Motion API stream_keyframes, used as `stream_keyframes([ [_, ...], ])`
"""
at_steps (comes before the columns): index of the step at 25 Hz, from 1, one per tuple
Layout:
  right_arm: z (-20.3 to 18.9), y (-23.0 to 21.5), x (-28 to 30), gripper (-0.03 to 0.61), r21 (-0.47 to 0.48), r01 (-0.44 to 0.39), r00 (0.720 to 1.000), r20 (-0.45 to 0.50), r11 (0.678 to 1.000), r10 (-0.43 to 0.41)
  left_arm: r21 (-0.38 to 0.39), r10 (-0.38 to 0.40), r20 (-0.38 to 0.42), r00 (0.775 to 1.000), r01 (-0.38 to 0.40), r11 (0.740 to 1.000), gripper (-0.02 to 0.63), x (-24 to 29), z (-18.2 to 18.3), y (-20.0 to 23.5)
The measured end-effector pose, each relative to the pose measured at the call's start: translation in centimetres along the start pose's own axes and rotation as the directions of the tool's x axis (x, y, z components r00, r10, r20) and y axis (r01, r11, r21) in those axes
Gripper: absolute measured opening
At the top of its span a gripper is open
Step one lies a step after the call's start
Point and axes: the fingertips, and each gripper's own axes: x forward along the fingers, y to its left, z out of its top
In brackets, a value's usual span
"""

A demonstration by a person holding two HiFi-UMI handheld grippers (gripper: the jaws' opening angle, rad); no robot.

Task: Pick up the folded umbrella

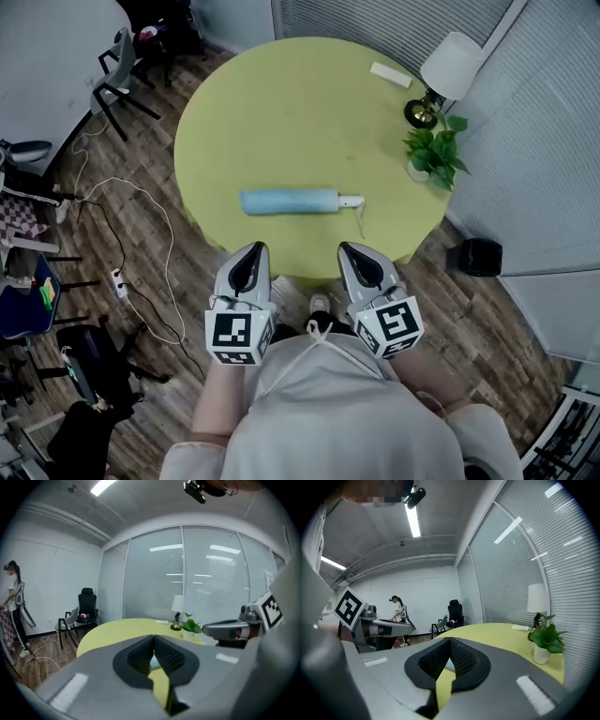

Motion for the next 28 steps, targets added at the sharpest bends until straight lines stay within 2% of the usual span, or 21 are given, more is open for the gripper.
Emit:
stream_keyframes([
  [4, -0.5, -2.6, 3.1, 0.000, 0.012, 0.019, 0.999, -0.039, 1.000, -0.019, -0.062, 0.004, 0.016, 1.000, -0.003, 0.998, 0.006, 3.8, 0.0, 1.3],
  [6, -1.0, -3.7, 4.5, 0.000, 0.015, 0.041, 0.998, -0.056, 0.999, -0.040, -0.093, -0.014, 0.005, 1.000, 0.014, 0.996, 0.006, 5.8, -0.4, 1.9],
  [8, -1.5, -4.7, 5.7, 0.000, 0.017, 0.072, 0.995, -0.075, 0.997, -0.070, -0.093, -0.043, -0.010, 0.999, 0.042, 0.995, 0.006, 7.7, -0.8, 2.4],
  [12, -2.1, -6.2, 8.2, 0.000, 0.027, 0.148, 0.983, -0.109, 0.989, -0.145, -0.020, -0.149, -0.026, 0.988, 0.149, 0.989, 0.006, 11.2, -1.3, 3.0],
  [17, -3.0, -7.3, 10.8, 0.000, 0.048, 0.236, 0.964, -0.139, 0.971, -0.227, 0.089, -0.261, -0.083, 0.962, 0.268, 0.959, 0.006, 15.0, -2.9, 4.1],
  [19, -3.4, -7.5, 11.6, 0.000, 0.051, 0.264, 0.956, -0.143, 0.963, -0.254, 0.112, -0.294, -0.132, 0.946, 0.309, 0.944, 0.006, 16.4, -4.0, 4.6],
  [21, -4.0, -7.7, 12.2, 0.000, 0.059, 0.288, 0.949, -0.150, 0.956, -0.277, 0.135, -0.333, -0.219, 0.917, 0.366, 0.921, 0.012, 18.0, -5.8, 4.9],
  [23, -4.7, -8.0, 12.7, 0.000, 0.072, 0.312, 0.941, -0.163, 0.947, -0.297, 0.170, -0.383, -0.330, 0.863, 0.453, 0.875, 0.096, 19.3, -8.0, 4.6],
  [26, -5.8, -8.3, 13.0, 0.000, 0.091, 0.347, 0.926, -0.193, 0.933, -0.325, 0.234, -0.434, -0.500, 0.749, 0.599, 0.766, 0.225, 20.4, -11.1, 3.6],
  [28, -6.7, -8.6, 12.9, 0.000, 0.105, 0.371, 0.913, -0.220, 0.923, -0.342, 0.275, -0.439, -0.572, 0.692, 0.667, 0.693, 0.279, 21.1, -12.7, 3.0],
])
